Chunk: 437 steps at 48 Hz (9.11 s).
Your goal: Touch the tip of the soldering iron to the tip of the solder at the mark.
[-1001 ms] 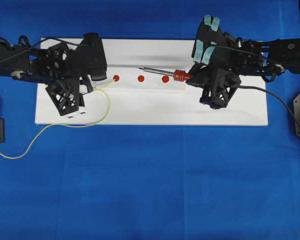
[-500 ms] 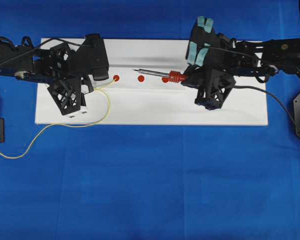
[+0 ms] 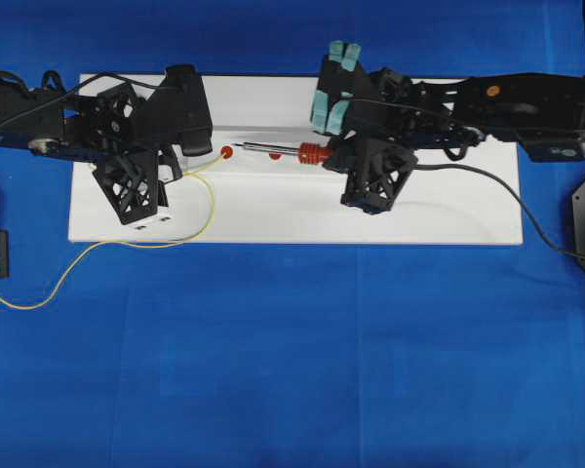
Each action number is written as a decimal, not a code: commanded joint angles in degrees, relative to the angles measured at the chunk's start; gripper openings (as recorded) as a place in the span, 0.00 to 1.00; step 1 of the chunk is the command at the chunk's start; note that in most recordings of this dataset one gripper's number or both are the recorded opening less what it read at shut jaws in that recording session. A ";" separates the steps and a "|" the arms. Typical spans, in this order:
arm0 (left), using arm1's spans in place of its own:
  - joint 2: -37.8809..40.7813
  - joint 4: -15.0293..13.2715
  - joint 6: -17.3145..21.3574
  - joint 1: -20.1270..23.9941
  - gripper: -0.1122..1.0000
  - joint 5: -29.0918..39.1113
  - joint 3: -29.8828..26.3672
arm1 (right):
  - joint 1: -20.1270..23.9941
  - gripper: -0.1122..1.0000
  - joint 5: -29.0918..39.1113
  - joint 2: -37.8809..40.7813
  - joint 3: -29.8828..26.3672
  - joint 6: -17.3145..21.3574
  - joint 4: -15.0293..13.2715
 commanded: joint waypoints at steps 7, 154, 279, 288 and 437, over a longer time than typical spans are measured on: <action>-0.44 0.09 -0.09 0.09 0.12 -0.26 -0.53 | 0.79 0.16 0.88 1.58 -3.25 0.00 -0.88; 0.09 0.09 0.18 -0.35 0.12 1.49 -1.85 | 0.26 0.16 2.55 2.64 -4.13 0.18 -1.76; 3.69 0.09 -1.14 -1.67 0.12 4.04 -11.34 | -1.41 0.16 0.00 -16.87 13.36 2.20 -3.96; 7.65 0.09 -1.23 -1.93 0.12 2.64 -14.50 | -1.41 0.16 0.00 -16.70 13.62 2.20 -3.96; 10.28 0.09 -1.85 -1.41 0.12 2.99 -14.59 | 0.00 0.16 -0.62 -6.94 8.79 2.37 -3.96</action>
